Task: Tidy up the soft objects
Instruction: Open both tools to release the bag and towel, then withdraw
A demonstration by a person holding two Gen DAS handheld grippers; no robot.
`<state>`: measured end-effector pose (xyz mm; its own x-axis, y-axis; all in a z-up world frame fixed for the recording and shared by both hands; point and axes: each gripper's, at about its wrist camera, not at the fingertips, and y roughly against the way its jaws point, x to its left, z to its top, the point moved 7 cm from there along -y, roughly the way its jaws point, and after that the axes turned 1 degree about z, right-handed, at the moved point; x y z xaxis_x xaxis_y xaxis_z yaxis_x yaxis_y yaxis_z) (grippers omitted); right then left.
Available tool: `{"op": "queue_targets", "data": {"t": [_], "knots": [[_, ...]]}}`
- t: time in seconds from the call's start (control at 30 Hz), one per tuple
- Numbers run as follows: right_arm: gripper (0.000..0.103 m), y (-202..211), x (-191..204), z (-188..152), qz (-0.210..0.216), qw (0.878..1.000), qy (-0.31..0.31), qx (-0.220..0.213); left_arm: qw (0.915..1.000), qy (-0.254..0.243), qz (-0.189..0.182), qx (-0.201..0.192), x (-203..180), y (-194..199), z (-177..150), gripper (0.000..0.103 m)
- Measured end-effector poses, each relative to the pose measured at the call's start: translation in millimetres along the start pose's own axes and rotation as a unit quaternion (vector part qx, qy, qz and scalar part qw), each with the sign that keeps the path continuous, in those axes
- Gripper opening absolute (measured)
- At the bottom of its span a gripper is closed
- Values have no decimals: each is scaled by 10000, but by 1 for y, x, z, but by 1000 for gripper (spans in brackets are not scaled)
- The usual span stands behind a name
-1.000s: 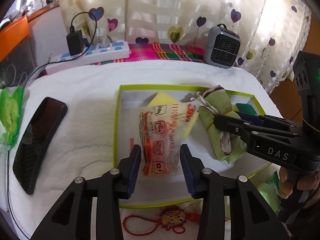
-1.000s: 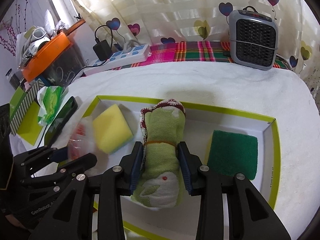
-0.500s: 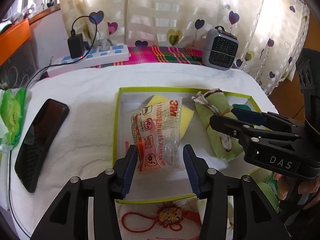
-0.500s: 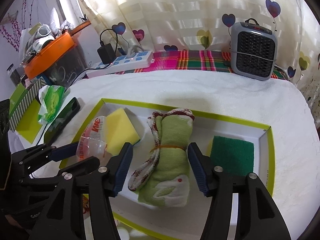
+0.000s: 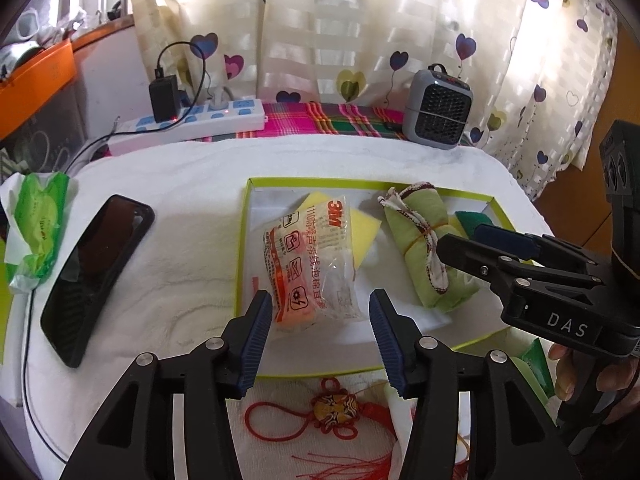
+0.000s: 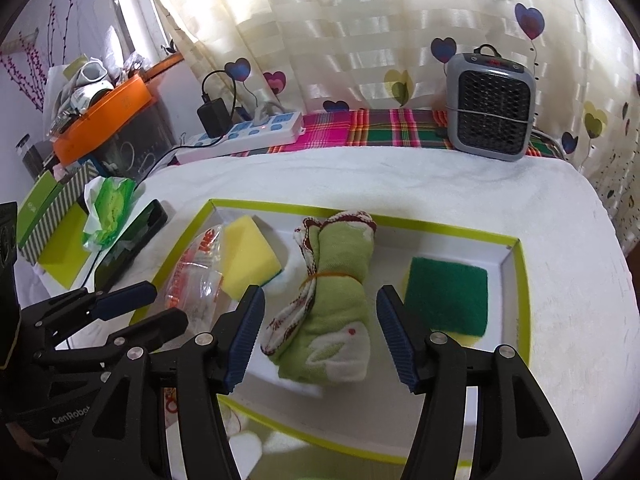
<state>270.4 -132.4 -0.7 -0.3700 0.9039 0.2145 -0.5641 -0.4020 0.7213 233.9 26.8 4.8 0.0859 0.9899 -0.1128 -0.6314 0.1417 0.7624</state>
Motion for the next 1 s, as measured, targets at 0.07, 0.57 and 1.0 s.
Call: {"op": "queue_targets", "data": {"t": [0.07,0.57,1.0], "knots": [[59,4,0,-1,7,10000,-12,-44,10000,21,-17,-29,0,3,0,50],[59,31,6,-13,-16,9996,-84,-281,9997,-86,-129,-200,-10,29,-15,51],[59,49,1,-30,-26,9990,-234,-385,9995,-144,-132,-238,-17,42,-28,51]]}}
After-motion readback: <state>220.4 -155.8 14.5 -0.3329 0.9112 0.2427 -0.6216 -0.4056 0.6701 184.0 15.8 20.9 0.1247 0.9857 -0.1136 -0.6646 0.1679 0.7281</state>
